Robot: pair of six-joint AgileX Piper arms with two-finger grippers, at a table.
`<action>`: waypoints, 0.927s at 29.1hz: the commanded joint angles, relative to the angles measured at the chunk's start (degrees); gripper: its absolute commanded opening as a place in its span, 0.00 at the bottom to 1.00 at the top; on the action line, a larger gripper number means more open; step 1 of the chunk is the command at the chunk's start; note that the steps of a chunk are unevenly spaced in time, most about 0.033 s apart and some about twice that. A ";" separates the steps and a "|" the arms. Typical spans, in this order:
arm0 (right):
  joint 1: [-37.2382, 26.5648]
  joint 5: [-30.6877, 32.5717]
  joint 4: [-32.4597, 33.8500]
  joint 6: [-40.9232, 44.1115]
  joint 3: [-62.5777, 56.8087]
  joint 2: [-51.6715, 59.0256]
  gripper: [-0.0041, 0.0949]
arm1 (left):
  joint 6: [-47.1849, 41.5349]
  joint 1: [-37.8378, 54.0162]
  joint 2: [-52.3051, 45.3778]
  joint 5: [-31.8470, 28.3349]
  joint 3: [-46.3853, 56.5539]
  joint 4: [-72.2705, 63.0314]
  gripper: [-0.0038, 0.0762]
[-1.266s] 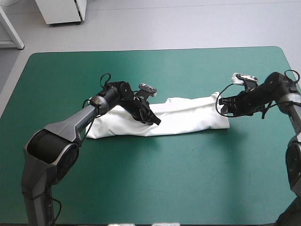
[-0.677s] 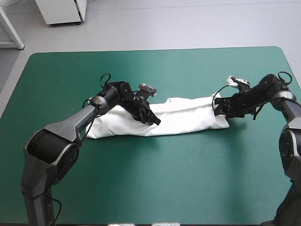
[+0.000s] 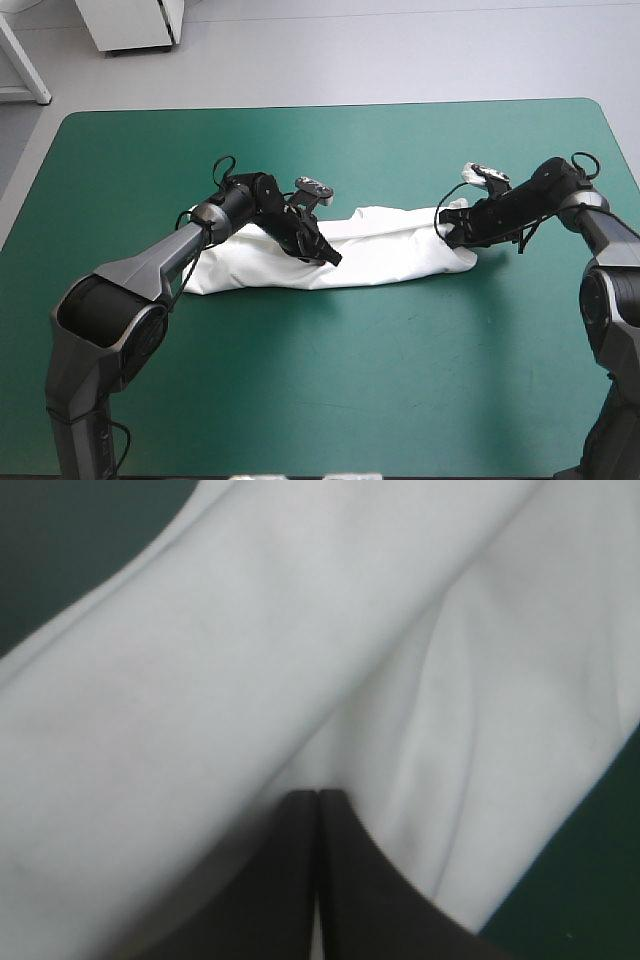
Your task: Fold the cloth
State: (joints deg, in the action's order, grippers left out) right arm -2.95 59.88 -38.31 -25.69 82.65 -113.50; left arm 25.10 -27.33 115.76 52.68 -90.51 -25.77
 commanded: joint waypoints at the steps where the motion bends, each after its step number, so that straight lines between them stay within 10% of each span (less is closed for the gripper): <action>1: 0.47 5.28 -1.16 -0.31 4.63 3.69 0.03 | -0.01 -0.38 -2.79 -0.27 -1.42 -1.72 0.04; 27: 0.47 8.09 -7.75 -0.20 12.46 16.92 0.03 | -0.01 -0.38 -0.95 0.93 -1.42 -3.82 0.04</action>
State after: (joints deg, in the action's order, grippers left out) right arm -2.34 68.44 -41.98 -25.07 92.03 -99.74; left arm 25.22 -27.27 116.43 53.16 -90.80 -27.10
